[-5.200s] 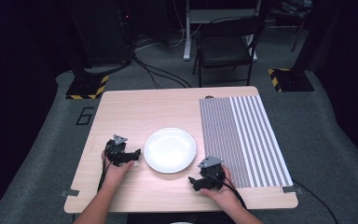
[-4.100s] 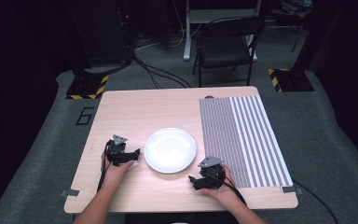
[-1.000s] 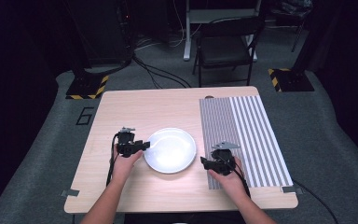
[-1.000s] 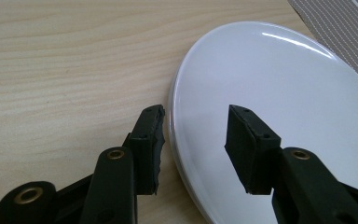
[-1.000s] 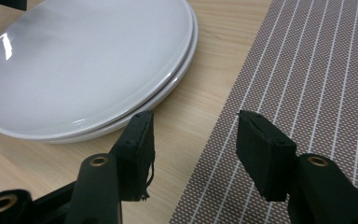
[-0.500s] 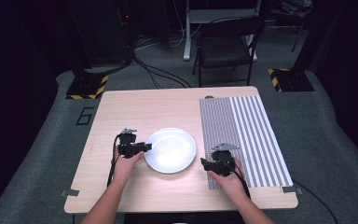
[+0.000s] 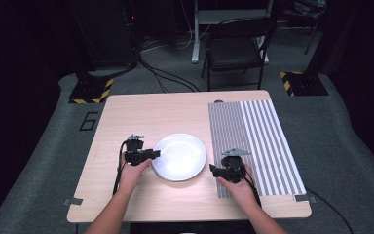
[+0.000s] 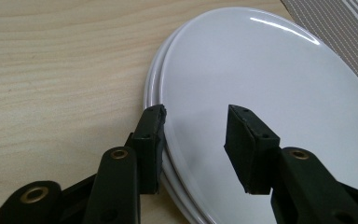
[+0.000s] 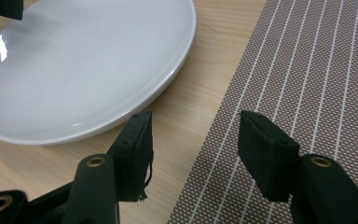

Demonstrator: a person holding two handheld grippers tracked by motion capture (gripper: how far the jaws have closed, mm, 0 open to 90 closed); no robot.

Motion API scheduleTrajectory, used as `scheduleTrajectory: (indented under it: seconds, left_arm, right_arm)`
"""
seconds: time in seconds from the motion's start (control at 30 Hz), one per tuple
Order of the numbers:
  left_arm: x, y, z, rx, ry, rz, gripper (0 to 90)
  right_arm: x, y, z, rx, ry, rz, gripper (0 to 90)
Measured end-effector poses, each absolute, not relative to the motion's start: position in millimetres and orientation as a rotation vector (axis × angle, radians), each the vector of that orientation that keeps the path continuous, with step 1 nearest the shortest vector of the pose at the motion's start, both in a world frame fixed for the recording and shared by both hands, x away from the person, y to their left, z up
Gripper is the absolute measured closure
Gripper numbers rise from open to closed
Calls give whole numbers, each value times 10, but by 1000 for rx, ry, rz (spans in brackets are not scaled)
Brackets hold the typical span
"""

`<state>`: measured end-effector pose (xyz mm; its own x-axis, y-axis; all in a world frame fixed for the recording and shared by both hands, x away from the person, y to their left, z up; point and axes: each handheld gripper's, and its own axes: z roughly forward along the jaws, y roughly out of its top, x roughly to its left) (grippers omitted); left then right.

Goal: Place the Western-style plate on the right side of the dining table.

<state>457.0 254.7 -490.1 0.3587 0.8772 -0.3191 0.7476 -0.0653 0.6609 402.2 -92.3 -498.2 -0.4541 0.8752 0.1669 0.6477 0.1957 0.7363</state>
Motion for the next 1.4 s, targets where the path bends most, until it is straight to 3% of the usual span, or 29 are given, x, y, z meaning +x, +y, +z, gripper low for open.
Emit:
scheduleTrajectory:
  seconds: [1.4]
  left_arm:
    - [4573, 2405, -4996, 1874, 1364, 215, 531]
  right_arm:
    - [4316, -496, -5058, 1583, 2174, 1142, 429]
